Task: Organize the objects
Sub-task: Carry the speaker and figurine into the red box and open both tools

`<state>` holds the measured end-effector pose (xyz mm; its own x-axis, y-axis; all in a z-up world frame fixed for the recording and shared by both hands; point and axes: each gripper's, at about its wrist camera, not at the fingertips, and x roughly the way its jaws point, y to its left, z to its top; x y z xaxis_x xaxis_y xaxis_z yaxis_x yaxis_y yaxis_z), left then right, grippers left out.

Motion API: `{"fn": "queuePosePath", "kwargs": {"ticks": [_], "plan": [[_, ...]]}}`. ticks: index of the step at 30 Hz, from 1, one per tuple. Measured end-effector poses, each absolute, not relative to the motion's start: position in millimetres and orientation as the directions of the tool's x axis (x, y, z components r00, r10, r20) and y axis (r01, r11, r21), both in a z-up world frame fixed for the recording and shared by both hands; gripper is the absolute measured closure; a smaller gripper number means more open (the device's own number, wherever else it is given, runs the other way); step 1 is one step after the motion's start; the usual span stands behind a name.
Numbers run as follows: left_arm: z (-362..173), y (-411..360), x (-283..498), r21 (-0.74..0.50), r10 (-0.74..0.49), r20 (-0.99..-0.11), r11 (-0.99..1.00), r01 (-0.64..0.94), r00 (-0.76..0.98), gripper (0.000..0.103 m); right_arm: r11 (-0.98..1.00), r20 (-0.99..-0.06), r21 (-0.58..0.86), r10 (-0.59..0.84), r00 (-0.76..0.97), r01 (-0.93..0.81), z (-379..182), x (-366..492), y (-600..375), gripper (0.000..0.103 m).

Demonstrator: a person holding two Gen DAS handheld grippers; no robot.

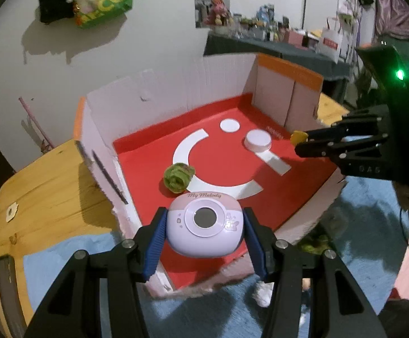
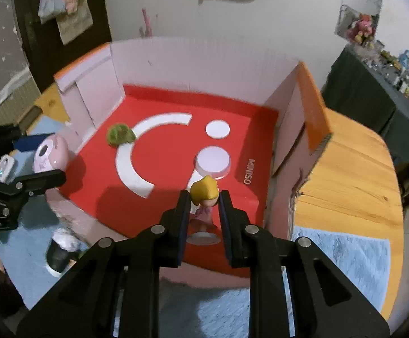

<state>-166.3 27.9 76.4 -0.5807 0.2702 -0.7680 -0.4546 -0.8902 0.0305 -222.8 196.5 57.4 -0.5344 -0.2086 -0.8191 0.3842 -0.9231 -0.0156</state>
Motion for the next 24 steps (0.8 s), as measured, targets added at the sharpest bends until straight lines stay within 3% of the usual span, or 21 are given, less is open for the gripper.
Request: {"fn": "queuePosePath", "kwargs": {"ticks": [8, 24], "plan": [[51.4, 35.0, -178.8, 0.055, 0.24, -0.821, -0.87, -0.49, -0.518, 0.048, -0.903, -0.876, -0.034, -0.179, -0.448, 0.429, 39.0, -232.6, 194.7, 0.083], [48.4, 37.3, -180.2, 0.095, 0.223, -0.833, -0.844, -0.527, -0.507, 0.048, -0.871, -0.898, -0.093, -0.135, -0.419, 0.482, 28.8, -228.7, 187.5, 0.083]]}}
